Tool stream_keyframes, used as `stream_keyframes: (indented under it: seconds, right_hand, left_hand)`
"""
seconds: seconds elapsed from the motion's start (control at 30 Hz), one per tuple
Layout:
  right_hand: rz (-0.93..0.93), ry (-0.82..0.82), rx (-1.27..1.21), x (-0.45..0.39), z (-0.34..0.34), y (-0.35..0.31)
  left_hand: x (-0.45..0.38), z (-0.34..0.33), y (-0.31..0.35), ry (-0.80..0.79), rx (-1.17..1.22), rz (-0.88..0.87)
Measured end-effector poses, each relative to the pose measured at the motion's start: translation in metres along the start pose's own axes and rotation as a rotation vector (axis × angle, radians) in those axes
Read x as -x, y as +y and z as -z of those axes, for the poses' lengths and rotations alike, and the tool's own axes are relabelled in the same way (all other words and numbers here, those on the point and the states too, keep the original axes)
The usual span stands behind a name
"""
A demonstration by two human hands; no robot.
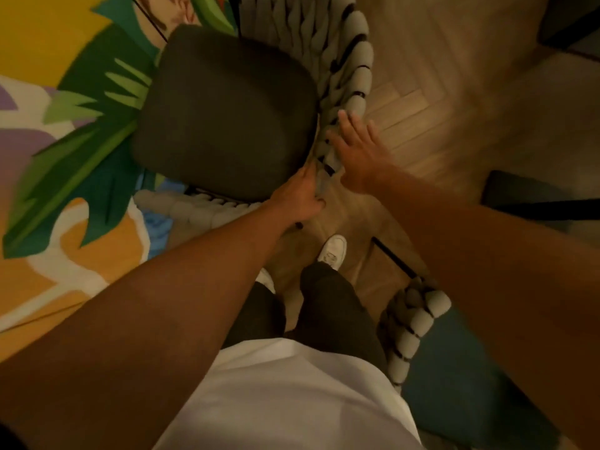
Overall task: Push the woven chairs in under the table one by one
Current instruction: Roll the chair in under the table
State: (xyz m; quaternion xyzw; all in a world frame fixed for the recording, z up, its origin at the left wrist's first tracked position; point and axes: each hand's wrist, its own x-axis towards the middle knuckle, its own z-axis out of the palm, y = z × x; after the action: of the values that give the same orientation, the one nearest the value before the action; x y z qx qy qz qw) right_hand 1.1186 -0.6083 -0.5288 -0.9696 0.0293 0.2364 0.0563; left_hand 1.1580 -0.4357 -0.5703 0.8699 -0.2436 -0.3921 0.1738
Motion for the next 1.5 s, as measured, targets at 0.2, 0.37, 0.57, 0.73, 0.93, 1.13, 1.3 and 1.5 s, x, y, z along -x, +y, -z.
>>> stream_keyframes:
  seconds: [0.2, 0.37, 0.57, 0.73, 0.93, 1.13, 1.3, 1.5]
  right_hand:
    - [0.243, -0.114, 0.503, -0.071, 0.023, 0.038]
    - [0.382, -0.267, 0.7, -0.109, 0.048, 0.043]
    - [0.393, -0.241, 0.739, -0.094, 0.053, 0.038]
    - [0.323, -0.286, 0.719, -0.072, 0.047, 0.029]
    - [0.221, -0.308, 0.669, -0.021, 0.02, 0.015]
    - [0.06, -0.359, 0.56, 0.034, -0.015, -0.01]
    - [-0.092, -0.384, 0.418, 0.082, -0.049, -0.033]
    - [-0.259, -0.391, 0.255, 0.121, -0.078, -0.063]
  left_hand:
    - [-0.024, 0.0, 0.019, -0.027, 0.064, 0.092]
    - [-0.026, -0.001, 0.017, -0.017, 0.049, 0.068]
    - [-0.021, 0.003, 0.022, -0.033, -0.001, 0.08]
    - [-0.005, 0.0, 0.024, -0.051, -0.049, 0.034]
    - [0.025, -0.018, 0.013, -0.098, -0.104, -0.075]
    - [0.061, -0.033, -0.003, -0.213, -0.213, -0.171]
    - [0.082, -0.038, -0.018, -0.328, -0.306, -0.306]
    - [0.092, -0.038, -0.035, -0.475, -0.447, -0.429]
